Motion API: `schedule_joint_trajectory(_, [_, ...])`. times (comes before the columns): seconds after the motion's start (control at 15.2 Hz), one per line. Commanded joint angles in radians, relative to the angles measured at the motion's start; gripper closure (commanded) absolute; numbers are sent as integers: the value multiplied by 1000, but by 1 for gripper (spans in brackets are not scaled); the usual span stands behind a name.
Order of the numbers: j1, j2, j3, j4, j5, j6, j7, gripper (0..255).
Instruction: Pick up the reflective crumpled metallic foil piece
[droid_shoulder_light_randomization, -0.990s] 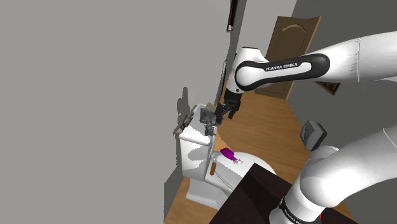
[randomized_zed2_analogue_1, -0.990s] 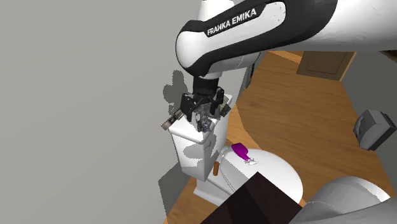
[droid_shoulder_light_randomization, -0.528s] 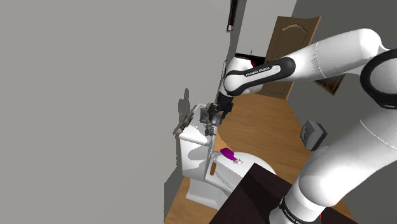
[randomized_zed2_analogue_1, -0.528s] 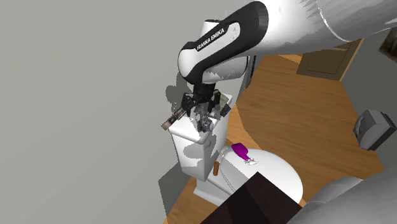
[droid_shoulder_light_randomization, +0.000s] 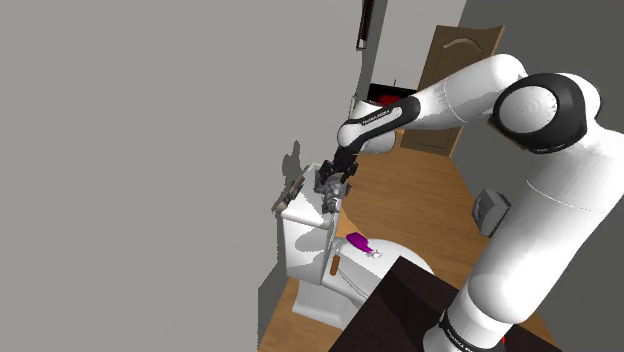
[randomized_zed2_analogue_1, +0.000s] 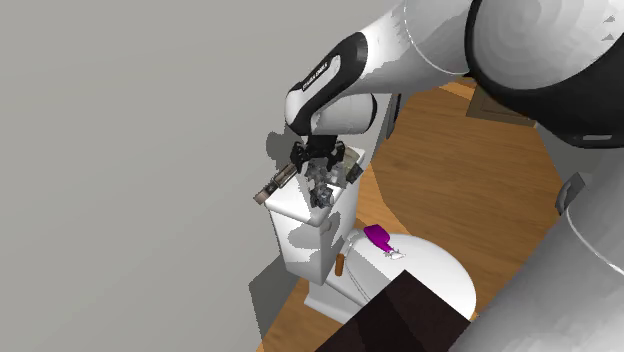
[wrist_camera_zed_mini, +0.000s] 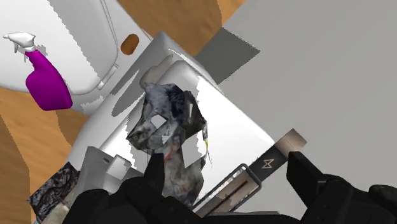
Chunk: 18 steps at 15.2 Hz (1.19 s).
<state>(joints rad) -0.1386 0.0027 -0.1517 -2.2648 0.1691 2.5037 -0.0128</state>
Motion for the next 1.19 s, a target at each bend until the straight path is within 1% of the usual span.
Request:
schedule_joint_trajectory(0.0, [-8,68,-8,42,36,45,-12,0])
schedule_joint_trajectory(0.33, [-48,235,-13,178,135,116,-51,0])
schedule_joint_trajectory(0.4, [-53,251,-11,192,144,121,-55,0])
schedule_joint_trajectory(0.86, [-69,314,12,177,193,196,-99,0])
schedule_joint_trajectory(0.99, [-70,319,15,176,197,202,-103,0])
schedule_joint_trajectory(1.06, [-69,318,15,175,196,203,-100,255])
schedule_joint_trajectory(1.12, [-69,319,15,176,196,203,-101,255])
